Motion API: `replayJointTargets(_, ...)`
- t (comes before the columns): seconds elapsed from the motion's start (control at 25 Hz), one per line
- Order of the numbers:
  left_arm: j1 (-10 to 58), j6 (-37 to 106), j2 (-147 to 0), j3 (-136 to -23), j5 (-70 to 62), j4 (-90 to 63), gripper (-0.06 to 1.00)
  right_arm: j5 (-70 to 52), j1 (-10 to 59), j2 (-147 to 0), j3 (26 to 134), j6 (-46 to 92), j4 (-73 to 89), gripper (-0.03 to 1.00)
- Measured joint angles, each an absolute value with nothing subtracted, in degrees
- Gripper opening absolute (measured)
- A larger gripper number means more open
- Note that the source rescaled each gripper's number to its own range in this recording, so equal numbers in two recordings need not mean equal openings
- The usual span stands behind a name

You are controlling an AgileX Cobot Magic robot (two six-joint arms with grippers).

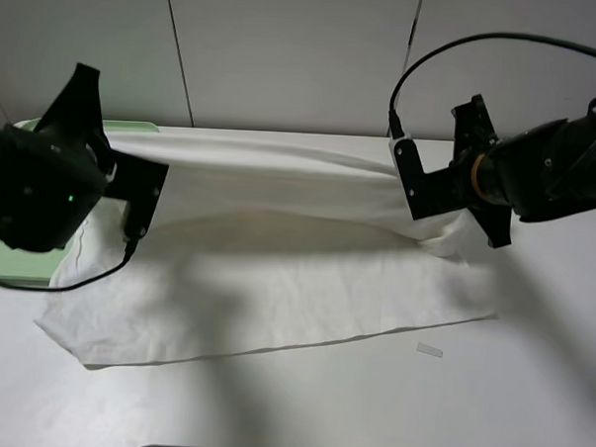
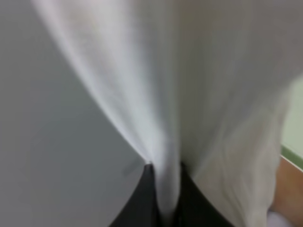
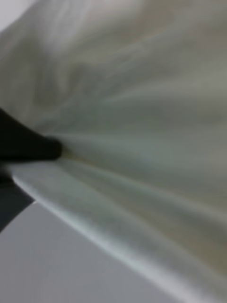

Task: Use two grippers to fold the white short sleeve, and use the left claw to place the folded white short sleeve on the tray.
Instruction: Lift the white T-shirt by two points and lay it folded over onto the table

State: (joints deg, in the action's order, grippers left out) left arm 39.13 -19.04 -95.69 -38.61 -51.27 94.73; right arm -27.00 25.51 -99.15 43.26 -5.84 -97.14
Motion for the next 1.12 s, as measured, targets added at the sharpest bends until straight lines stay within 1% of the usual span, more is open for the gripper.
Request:
replayJointTargets(0.08, 41.13, -16.45, -95.69, -34.45, -50.04, 97.17, 0.0, -26.75, 25.51, -99.15, 40.63, -5.54, -98.82, 0.0)
replayJointTargets(0.12, 41.13, -16.45, -95.69, -34.45, -50.04, 97.17, 0.0, -26.75, 25.51, -99.15, 40.63, -5.54, -98.82, 0.0)
replayJointTargets(0.28, 46.22, -11.2, -95.64, -26.92, -45.57, 97.68, 0.0, -25.19, 25.51, -99.1, 37.18, -2.37, -99.41, 0.0)
replayJointTargets(0.44, 50.29, -10.05, -95.52, -21.82, -43.12, 97.07, 0.0, -23.59, 25.51, -99.1, 34.41, 1.85, -99.59, 0.0)
replayJointTargets(0.56, 52.46, -8.09, -95.54, -21.07, -42.88, 95.19, 0.0, -20.62, 25.51, -99.1, 30.0, 8.51, -99.59, 0.0)
replayJointTargets(0.68, 54.5, -5.55, -95.54, -20.99, -41.69, 91.89, 0.0, -19.63, 25.51, -99.09, 27.8, 11.42, -99.42, 0.0)
replayJointTargets(0.76, 55.27, -4.91, -95.54, -20.99, -41.15, 89.78, 0.0, -19.61, 25.75, -99.09, 27.44, 12.17, -97.99, 0.0)
replayJointTargets(0.96, 55.57, -4.56, -95.54, -20.99, -40.88, 86.33, 0.0, -20.35, 29.06, -99.09, 27.37, 12.42, -93.08, 0.0)
replayJointTargets(1.08, 55.57, -4.5, -95.38, -20.99, -40.98, 84.49, 0.02, -20.52, 30.35, -99.09, 27.37, 12.42, -90.29, 0.0)
replayJointTargets(1.12, 55.57, -4.5, -95.15, -20.99, -40.98, 83.96, 0.05, -20.39, 30.86, -99.09, 27.37, 12.42, -86.14, 0.04)
